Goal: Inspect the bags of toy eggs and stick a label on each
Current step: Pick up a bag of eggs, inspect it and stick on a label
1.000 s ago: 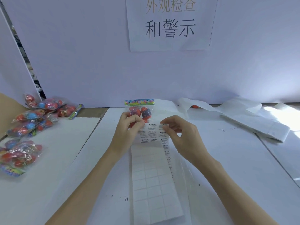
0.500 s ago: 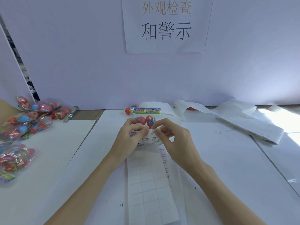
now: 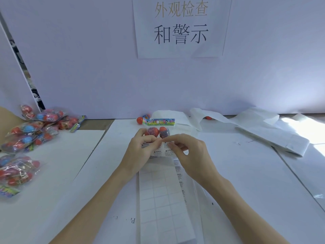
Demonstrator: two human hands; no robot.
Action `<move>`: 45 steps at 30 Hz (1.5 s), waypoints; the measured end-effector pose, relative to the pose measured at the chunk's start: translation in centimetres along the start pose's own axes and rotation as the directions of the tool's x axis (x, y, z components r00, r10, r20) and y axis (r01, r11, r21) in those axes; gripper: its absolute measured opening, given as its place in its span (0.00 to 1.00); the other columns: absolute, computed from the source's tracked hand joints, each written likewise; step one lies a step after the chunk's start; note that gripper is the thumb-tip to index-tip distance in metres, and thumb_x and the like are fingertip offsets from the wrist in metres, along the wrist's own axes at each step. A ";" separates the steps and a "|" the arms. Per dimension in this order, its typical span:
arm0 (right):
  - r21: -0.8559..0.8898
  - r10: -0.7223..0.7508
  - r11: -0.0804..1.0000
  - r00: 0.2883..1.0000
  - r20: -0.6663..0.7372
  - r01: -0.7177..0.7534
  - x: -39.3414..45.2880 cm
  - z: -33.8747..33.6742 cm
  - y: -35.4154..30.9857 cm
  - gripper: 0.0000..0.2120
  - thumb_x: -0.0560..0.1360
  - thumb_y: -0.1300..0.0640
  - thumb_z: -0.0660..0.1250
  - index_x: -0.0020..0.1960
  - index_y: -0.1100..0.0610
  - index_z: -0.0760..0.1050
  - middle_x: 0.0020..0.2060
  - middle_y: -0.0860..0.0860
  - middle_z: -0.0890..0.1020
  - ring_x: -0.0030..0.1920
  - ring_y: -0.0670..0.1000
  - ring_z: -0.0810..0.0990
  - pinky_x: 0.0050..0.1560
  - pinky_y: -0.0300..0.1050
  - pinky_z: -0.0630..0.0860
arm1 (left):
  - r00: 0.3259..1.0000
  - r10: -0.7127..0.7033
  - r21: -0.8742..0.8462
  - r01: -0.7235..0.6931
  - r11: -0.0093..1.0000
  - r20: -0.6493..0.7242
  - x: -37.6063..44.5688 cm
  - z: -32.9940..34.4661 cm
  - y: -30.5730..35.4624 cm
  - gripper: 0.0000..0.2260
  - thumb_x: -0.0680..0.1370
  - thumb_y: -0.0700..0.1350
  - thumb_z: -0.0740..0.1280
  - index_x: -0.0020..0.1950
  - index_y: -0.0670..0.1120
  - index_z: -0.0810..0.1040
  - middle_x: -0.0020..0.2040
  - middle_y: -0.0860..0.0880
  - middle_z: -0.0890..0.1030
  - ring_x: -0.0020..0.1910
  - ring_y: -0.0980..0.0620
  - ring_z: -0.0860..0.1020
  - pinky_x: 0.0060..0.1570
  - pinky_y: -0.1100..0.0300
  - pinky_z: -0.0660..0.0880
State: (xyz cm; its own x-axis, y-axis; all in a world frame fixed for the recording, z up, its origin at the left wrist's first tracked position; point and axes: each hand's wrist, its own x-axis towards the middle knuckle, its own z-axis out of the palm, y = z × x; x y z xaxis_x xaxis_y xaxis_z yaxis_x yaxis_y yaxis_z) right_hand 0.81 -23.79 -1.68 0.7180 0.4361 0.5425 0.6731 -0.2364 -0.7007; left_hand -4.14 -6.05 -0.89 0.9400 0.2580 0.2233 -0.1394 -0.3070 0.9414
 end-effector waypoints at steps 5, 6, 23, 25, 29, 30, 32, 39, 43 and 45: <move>0.037 0.032 0.999 0.999 0.012 -0.032 0.0 0.1 0.2 0.08 0.81 0.63 0.70 0.54 0.51 0.81 0.38 0.39 0.81 0.41 0.46 0.81 0.46 0.41 0.80 | 1.000 -0.019 -0.034 0.019 0.999 0.001 0.1 0.0 -0.2 0.11 0.82 0.43 0.70 0.41 0.48 0.88 0.54 0.49 0.77 0.54 0.60 0.80 0.49 0.73 0.72; 0.039 0.033 0.999 0.999 0.013 -0.033 0.0 0.1 0.1 0.09 0.81 0.63 0.70 0.56 0.51 0.82 0.38 0.38 0.81 0.42 0.46 0.81 0.46 0.39 0.79 | 1.000 -0.016 -0.034 0.016 0.999 0.000 0.1 0.0 -0.2 0.11 0.82 0.43 0.70 0.41 0.48 0.88 0.53 0.50 0.77 0.53 0.60 0.80 0.49 0.73 0.72; -0.013 0.040 0.999 0.997 0.070 -0.039 -0.1 -0.4 -0.4 0.07 0.81 0.61 0.69 0.55 0.51 0.78 0.48 0.46 0.80 0.45 0.46 0.81 0.47 0.37 0.78 | 0.999 -0.029 0.002 0.029 1.000 -0.029 0.2 -0.1 -0.5 0.13 0.82 0.43 0.70 0.38 0.49 0.86 0.54 0.49 0.78 0.51 0.61 0.79 0.51 0.70 0.71; -0.001 0.049 0.999 0.997 0.062 -0.049 0.0 -0.4 -0.4 0.09 0.81 0.60 0.70 0.58 0.50 0.79 0.47 0.44 0.80 0.43 0.46 0.81 0.47 0.38 0.79 | 1.000 -0.014 0.007 0.014 1.000 -0.024 0.2 -0.1 -0.3 0.13 0.82 0.42 0.70 0.38 0.51 0.86 0.55 0.48 0.78 0.50 0.63 0.79 0.47 0.75 0.71; -0.017 0.027 1.000 0.999 0.022 -0.026 -0.1 -0.2 -0.5 0.09 0.80 0.62 0.72 0.57 0.52 0.85 0.47 0.46 0.80 0.42 0.47 0.82 0.48 0.44 0.80 | 1.000 -0.003 0.048 0.005 0.999 -0.026 0.1 -0.1 -0.3 0.12 0.82 0.42 0.70 0.40 0.47 0.86 0.55 0.48 0.78 0.50 0.63 0.79 0.47 0.76 0.70; -0.006 0.014 1.000 1.000 -0.001 -0.014 -0.2 -0.2 -0.6 0.08 0.79 0.62 0.73 0.55 0.52 0.86 0.47 0.47 0.81 0.42 0.47 0.83 0.48 0.43 0.81 | 1.000 -0.008 0.054 0.009 0.999 -0.030 0.1 -0.1 -0.3 0.12 0.82 0.42 0.70 0.40 0.46 0.86 0.55 0.48 0.78 0.50 0.63 0.78 0.47 0.76 0.69; 0.010 -0.027 1.000 0.998 -0.053 0.027 -0.1 -0.3 -0.8 0.07 0.78 0.64 0.74 0.52 0.54 0.87 0.50 0.48 0.81 0.45 0.47 0.83 0.47 0.40 0.81 | 0.999 -0.013 0.050 0.015 0.999 -0.042 0.1 -0.2 -0.4 0.12 0.82 0.43 0.70 0.40 0.46 0.85 0.54 0.49 0.78 0.50 0.64 0.78 0.48 0.76 0.69; 0.150 0.063 0.989 0.946 -0.319 -0.015 0.7 -1.6 -1.9 0.07 0.82 0.65 0.66 0.53 0.54 0.79 0.46 0.42 0.84 0.49 0.48 0.85 0.49 0.43 0.81 | 0.998 -0.012 0.006 0.012 1.000 -0.063 0.1 -0.3 0.0 0.14 0.85 0.46 0.66 0.41 0.51 0.85 0.55 0.48 0.78 0.49 0.63 0.77 0.47 0.74 0.69; 0.247 0.217 0.957 0.939 -0.268 -0.150 0.7 -2.2 -1.8 0.10 0.83 0.64 0.64 0.52 0.50 0.79 0.41 0.40 0.83 0.42 0.49 0.84 0.47 0.56 0.82 | 0.996 0.044 -0.097 -0.051 0.994 -0.076 0.1 -0.6 0.1 0.20 0.89 0.47 0.56 0.54 0.51 0.88 0.58 0.45 0.83 0.51 0.53 0.78 0.54 0.59 0.75; 0.266 0.234 0.949 0.944 -0.231 -0.170 0.8 -2.0 -1.9 0.11 0.83 0.64 0.64 0.52 0.50 0.81 0.41 0.41 0.84 0.42 0.49 0.83 0.47 0.56 0.82 | 0.993 0.048 -0.129 -0.062 0.990 -0.106 0.2 -0.8 0.0 0.17 0.88 0.46 0.58 0.58 0.51 0.87 0.58 0.45 0.83 0.49 0.51 0.77 0.54 0.55 0.76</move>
State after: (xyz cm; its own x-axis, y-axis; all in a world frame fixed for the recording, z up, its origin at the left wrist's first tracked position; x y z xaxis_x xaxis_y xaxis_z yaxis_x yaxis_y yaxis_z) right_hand 0.42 -24.73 0.96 0.8764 0.1556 0.4557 0.4696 -0.0675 -0.8803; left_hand -4.18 -5.25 -0.62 0.8939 0.3386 0.2937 -0.2360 -0.2017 0.9506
